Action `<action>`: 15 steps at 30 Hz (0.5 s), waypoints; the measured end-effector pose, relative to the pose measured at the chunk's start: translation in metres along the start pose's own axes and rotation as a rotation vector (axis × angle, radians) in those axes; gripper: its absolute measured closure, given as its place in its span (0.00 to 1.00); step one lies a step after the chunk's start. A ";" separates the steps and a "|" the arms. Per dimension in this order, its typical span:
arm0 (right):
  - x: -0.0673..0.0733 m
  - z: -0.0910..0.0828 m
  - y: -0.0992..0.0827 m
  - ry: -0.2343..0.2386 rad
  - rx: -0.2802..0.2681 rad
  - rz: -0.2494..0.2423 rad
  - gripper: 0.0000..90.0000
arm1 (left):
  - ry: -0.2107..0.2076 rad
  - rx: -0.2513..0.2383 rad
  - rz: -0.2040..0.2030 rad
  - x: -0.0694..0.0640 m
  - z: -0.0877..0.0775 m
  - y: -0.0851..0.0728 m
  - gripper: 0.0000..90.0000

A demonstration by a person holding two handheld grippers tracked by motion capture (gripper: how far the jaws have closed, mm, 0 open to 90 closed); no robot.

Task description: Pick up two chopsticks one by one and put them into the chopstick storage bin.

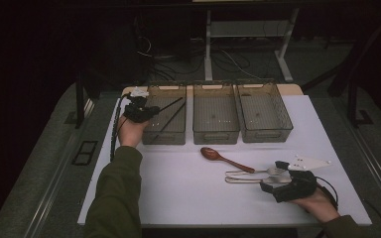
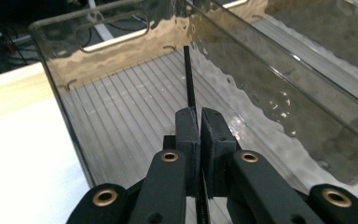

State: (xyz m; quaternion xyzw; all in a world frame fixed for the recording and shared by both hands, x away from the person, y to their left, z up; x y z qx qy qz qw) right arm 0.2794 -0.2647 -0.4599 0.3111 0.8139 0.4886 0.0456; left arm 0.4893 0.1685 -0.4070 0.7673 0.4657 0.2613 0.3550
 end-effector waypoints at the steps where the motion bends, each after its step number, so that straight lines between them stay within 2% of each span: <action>1: 0.000 0.000 0.000 0.000 0.000 -0.001 0.00 | -0.002 0.003 0.000 -0.001 0.001 0.000 0.95; 12: 0.000 0.000 0.000 -0.002 -0.001 -0.003 0.00 | -0.002 0.024 -0.003 -0.004 0.006 -0.001 0.94; 13: 0.000 0.000 0.000 -0.002 -0.001 -0.003 0.00 | -0.003 0.025 -0.009 -0.003 0.005 -0.001 0.92; 15: 0.000 0.000 0.000 -0.001 -0.001 -0.003 0.00 | 0.005 0.019 -0.007 -0.004 0.005 -0.001 0.81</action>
Point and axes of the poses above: each handheld gripper's, and its own axes: z roughly forward along the jaws, y roughly out of its top, x roughly to its left, the point moved 4 cm from there along z, roughly forward along the jaws, and after that the axes turned 11 degrees about y, right-handed, at the moved point
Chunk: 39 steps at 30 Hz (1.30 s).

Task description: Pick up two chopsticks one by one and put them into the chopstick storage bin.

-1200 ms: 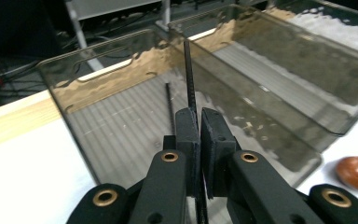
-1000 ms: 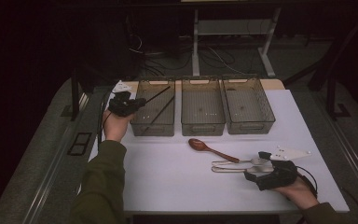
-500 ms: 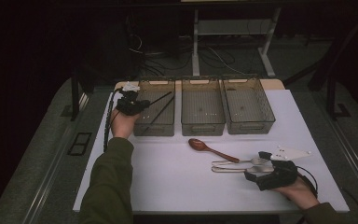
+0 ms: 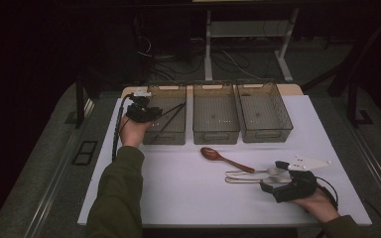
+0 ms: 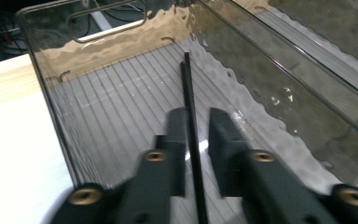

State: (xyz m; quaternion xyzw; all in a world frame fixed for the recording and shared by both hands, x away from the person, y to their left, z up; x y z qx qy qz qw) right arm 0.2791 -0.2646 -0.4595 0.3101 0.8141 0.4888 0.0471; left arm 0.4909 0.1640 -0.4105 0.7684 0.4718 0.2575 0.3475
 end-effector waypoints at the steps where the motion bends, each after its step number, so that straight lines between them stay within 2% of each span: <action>1: 0.000 0.000 0.000 0.000 0.000 0.000 0.00 | 0.002 0.000 0.005 0.000 -0.001 0.000 0.79; 9: 0.000 0.000 0.000 -0.001 0.000 -0.001 0.00 | -0.030 -0.032 0.011 -0.003 -0.011 0.005 0.68; 12: 0.000 0.000 0.000 -0.002 0.001 -0.001 0.00 | -0.055 -0.046 0.014 -0.005 -0.018 0.007 0.64; 17: 0.000 0.000 0.000 -0.004 0.003 -0.001 0.00 | -0.104 -0.063 0.042 -0.012 -0.030 0.009 0.58; 22: -0.001 -0.001 0.000 -0.005 0.000 0.003 0.01 | -0.160 -0.107 0.055 -0.024 -0.044 0.010 0.53; 30: -0.001 0.000 0.001 0.002 -0.002 0.004 0.00 | -0.233 -0.128 0.087 -0.044 -0.061 -0.002 0.48; 33: -0.001 0.000 0.002 0.003 -0.002 0.005 0.00 | -0.252 -0.120 0.104 -0.052 -0.064 -0.010 0.45; 39: 0.000 0.001 0.002 0.004 -0.002 0.001 0.00 | -0.302 -0.147 0.095 -0.067 -0.070 -0.025 0.43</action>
Point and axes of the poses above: each handheld gripper's, and its own axes: z roughly forward along the jaws, y roughly out of its top, x roughly to its left, the point moved 4 cm from there along z, roughly forward along the jaws, and after that the axes turned 11 degrees about y, right-handed, at the moved point
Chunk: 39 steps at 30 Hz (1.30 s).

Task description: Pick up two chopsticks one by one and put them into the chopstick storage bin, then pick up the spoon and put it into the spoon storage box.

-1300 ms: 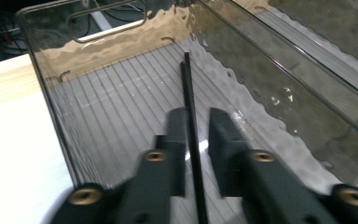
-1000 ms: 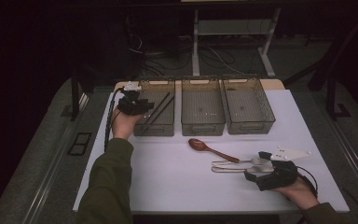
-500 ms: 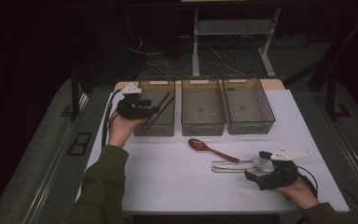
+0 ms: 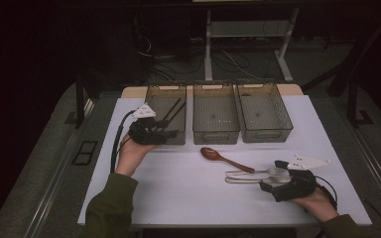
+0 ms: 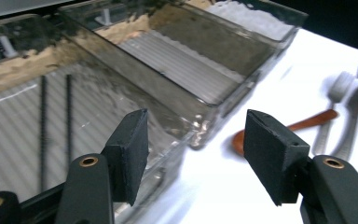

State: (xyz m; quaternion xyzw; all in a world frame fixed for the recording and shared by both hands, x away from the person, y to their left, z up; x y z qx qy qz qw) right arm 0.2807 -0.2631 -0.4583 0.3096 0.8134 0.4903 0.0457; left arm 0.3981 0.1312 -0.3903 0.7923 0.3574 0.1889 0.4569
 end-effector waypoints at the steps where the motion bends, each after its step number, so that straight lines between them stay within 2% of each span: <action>1: 0.000 0.000 0.000 0.000 0.001 -0.001 0.00 | -0.007 -0.006 -0.002 -0.004 -0.001 -0.003 0.43; 12: 0.002 -0.002 0.000 0.003 -0.004 -0.009 0.00 | -0.027 -0.005 0.020 -0.028 -0.015 -0.026 0.39; 22: 0.002 -0.002 0.000 0.004 -0.003 -0.010 0.01 | -0.043 -0.026 0.062 -0.041 -0.025 -0.046 0.31; 31: 0.002 -0.002 -0.001 0.003 -0.004 -0.011 0.00 | -0.059 -0.028 0.065 -0.047 -0.030 -0.063 0.26; 39: 0.002 -0.003 -0.001 0.003 -0.003 -0.010 0.00 | -0.064 0.012 0.048 -0.057 -0.031 -0.087 0.18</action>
Point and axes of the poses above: each handheld gripper's, and its own axes: z roughly forward along the jaws, y roughly out of its top, x roughly to its left, the point moved 4 cm from there along z, roughly forward along the jaws, and after that the axes turned 11 degrees about y, right-handed, at the moved point
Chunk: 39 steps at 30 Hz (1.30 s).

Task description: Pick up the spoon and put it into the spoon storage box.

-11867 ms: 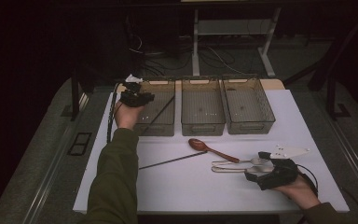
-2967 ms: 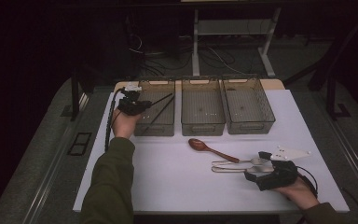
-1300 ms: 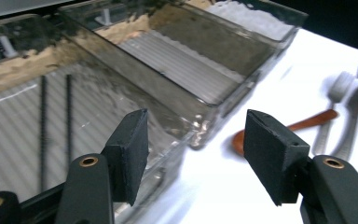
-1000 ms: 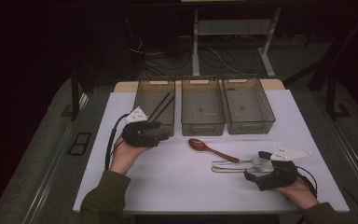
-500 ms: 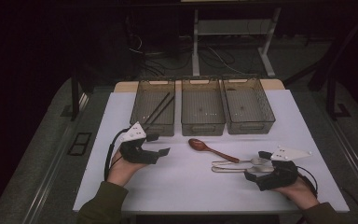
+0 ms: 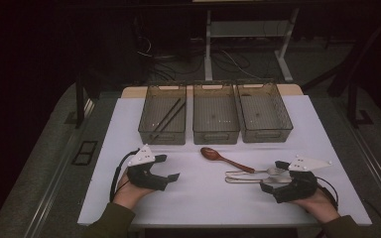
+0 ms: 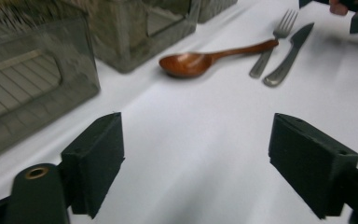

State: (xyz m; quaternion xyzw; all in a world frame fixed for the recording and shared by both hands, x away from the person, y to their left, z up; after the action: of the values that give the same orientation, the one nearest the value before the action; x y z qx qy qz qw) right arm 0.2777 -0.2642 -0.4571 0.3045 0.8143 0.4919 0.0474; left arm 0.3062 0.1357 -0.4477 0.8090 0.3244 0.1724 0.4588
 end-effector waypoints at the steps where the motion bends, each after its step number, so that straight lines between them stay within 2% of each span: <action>1: 0.000 0.000 0.000 0.000 -0.002 0.002 0.00 | -0.001 0.003 -0.001 -0.001 -0.001 -0.002 0.16; 4: 0.000 -0.001 0.000 -0.002 0.000 0.002 0.00 | 0.005 0.001 0.007 -0.003 -0.002 -0.008 0.12; 7: 0.000 -0.001 0.000 -0.005 0.000 0.004 0.00 | 0.003 -0.003 -0.013 -0.004 -0.002 -0.011 0.02; 8: 0.000 -0.001 0.000 -0.006 0.004 0.005 0.01 | 0.010 0.004 -0.003 -0.004 -0.002 -0.012 0.00; 13: -0.001 -0.002 0.001 -0.004 0.020 0.011 0.01 | -0.002 0.028 0.002 -0.006 0.001 -0.014 0.00; 17: -0.002 -0.001 0.005 -0.004 0.026 0.016 0.01 | 0.005 0.028 -0.002 -0.006 0.002 -0.013 0.00; 19: -0.003 -0.001 0.008 0.001 0.026 0.010 0.07 | 0.000 0.033 -0.005 -0.006 0.002 -0.013 0.00; 22: -0.004 -0.002 0.011 0.010 0.015 0.013 0.08 | 0.005 0.031 -0.003 -0.006 0.004 -0.013 0.00; 27: -0.005 -0.002 0.011 0.008 0.004 0.017 0.08 | 0.005 0.018 -0.004 -0.006 0.009 -0.006 0.00; 35: -0.004 -0.001 0.010 0.006 0.010 0.011 0.08 | -0.005 0.016 0.029 -0.005 0.024 0.008 0.00; 39: -0.004 0.000 0.009 0.004 0.010 0.013 0.08 | -0.011 0.011 0.026 -0.004 0.031 0.013 0.00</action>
State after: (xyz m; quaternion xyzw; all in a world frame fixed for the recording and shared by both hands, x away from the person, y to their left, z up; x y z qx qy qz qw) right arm 0.2852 -0.2638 -0.4504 0.3090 0.8149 0.4886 0.0411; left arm 0.3259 0.1089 -0.4525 0.8167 0.3123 0.1720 0.4538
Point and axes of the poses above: each handheld gripper's, and its own axes: z roughly forward along the jaws, y roughly out of its top, x roughly to its left, the point moved 4 cm from there along z, roughly forward along the jaws, and after that the axes turned 11 degrees about y, right-handed, at the moved point
